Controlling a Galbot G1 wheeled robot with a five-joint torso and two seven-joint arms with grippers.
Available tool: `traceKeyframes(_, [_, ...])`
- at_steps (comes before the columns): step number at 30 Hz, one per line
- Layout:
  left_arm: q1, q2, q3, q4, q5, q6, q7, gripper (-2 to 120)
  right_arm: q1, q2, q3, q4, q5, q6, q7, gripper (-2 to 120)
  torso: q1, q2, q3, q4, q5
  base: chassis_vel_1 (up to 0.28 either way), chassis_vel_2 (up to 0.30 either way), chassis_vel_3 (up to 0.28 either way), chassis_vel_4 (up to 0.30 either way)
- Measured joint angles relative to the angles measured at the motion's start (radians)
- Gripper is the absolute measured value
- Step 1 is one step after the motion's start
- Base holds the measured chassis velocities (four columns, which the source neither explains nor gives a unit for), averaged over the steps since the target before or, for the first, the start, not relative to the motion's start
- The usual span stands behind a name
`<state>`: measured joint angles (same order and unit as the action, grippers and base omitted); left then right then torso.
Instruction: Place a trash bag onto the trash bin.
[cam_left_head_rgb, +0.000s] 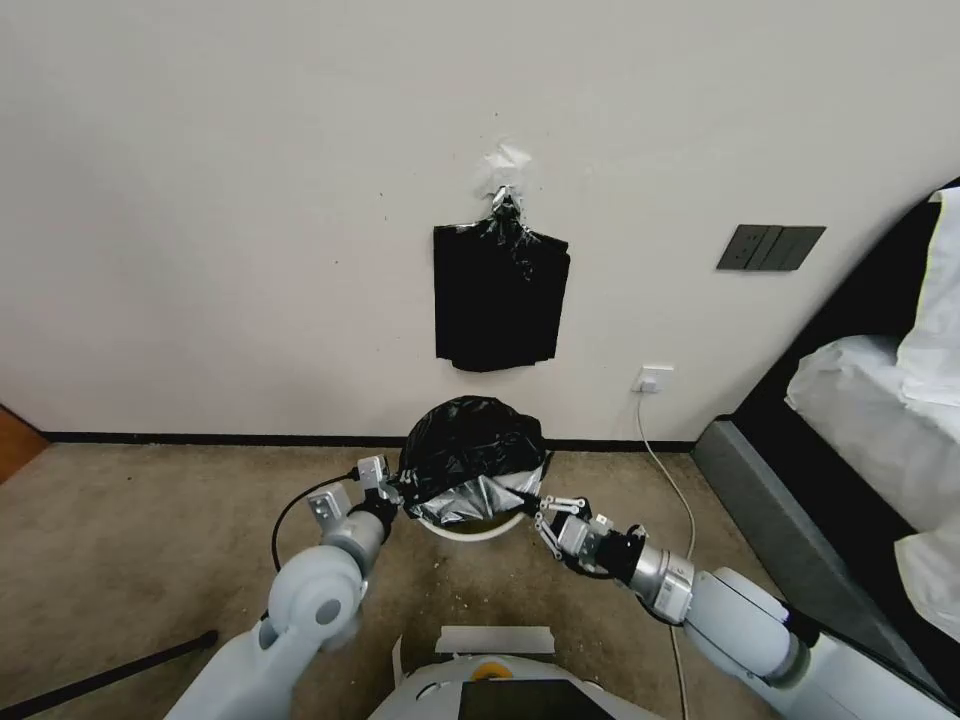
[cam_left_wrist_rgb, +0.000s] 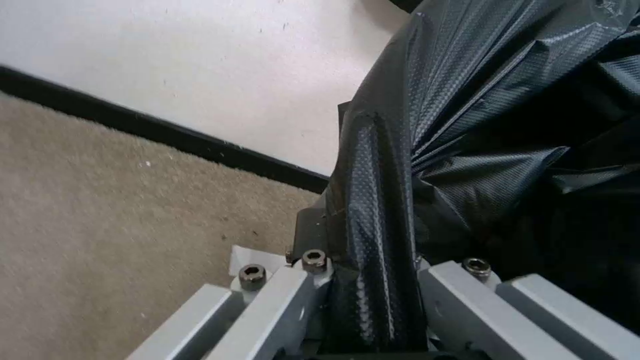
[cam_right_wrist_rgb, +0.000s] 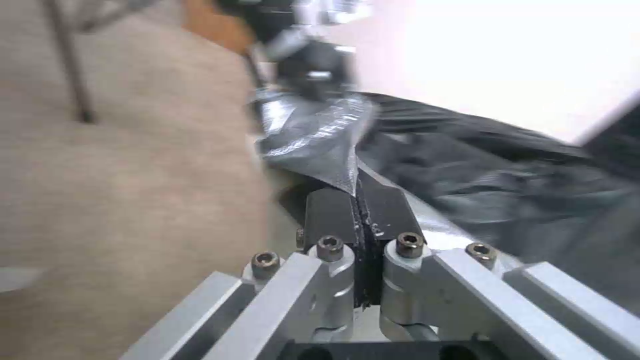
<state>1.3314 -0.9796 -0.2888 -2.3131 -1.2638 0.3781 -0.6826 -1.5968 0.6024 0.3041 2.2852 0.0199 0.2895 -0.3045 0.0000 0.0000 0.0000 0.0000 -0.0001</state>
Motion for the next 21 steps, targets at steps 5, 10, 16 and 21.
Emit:
traceKeyframes(5, [-0.005, 0.004, -0.008, -0.009, -0.044, 0.005, -0.016, 1, -0.005, 0.009, -0.002, -0.016, -0.013, 0.011, -0.028, 0, 0.000, 0.000, 0.000, -0.0001, 0.0001, 0.000, 0.000, 0.000, 0.000])
traceKeyframes(10, [0.004, 0.005, -0.029, -0.030, -0.113, 0.007, -0.039, 1, 0.008, 0.038, -0.031, -0.112, -0.065, 0.028, -0.046, 0, 0.000, 0.000, 0.000, -0.0001, 0.0001, 0.000, 0.000, 0.000, 0.000])
traceKeyframes(16, [0.034, 0.003, -0.032, -0.058, -0.120, 0.015, -0.043, 1, 0.068, 0.071, -0.078, -0.219, -0.128, 0.025, -0.001, 0, 0.000, 0.000, 0.000, 0.0000, 0.0001, 0.000, 0.000, 0.000, 0.000])
traceKeyframes(21, [0.062, -0.001, -0.037, -0.076, -0.119, 0.019, -0.044, 1, 0.104, 0.103, -0.126, -0.261, -0.139, -0.008, 0.017, 0, 0.000, 0.000, 0.000, 0.0001, 0.0000, 0.000, 0.000, 0.000, 0.000])
